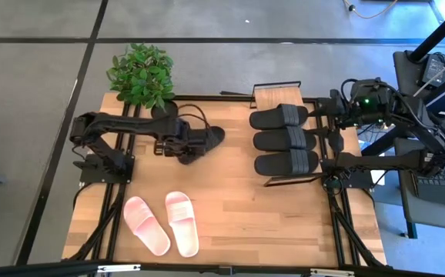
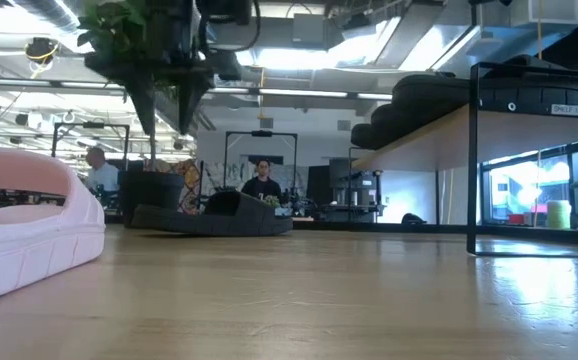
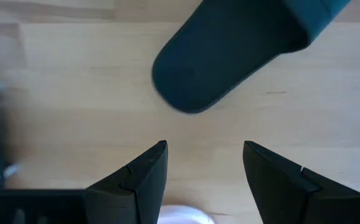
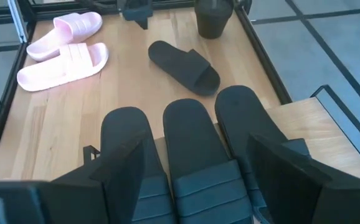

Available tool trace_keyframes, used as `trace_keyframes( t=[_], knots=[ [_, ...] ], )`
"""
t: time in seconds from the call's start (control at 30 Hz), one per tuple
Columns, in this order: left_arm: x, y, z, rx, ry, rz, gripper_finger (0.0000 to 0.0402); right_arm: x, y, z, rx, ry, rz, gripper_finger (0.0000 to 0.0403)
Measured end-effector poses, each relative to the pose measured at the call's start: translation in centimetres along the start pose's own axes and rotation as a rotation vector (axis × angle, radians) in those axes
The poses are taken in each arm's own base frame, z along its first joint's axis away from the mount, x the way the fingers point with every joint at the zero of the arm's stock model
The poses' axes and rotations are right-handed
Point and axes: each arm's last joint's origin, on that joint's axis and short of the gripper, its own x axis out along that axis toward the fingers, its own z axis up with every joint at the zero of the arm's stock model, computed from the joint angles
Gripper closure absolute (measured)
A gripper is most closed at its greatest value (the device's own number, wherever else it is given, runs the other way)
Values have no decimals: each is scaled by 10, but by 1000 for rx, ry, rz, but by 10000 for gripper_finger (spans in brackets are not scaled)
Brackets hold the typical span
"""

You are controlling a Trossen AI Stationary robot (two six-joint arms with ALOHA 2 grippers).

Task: Pick and place slides into the shelf
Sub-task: Put the black slide on the shelf

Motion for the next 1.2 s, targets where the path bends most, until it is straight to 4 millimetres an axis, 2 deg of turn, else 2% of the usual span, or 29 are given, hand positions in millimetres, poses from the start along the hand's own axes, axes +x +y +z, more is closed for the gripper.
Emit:
trace_keyframes(
  t=[0.17,0.3,0.67,0.83,1.2],
  knots=[
    [13,16,13,-30,24,-24,203,0,0,0,24,0,0,128],
    [30,28,17,-60,73,-33,203,0,0,0,26,0,-1,128],
    [83,35,21,-160,76,-160,203,0,0,0,27,-1,-1,128],
    [91,41,20,-209,89,-133,203,0,0,0,50,-2,-1,128],
    [92,43,20,-218,98,-107,203,0,0,0,48,-1,-1,128]
  ],
)
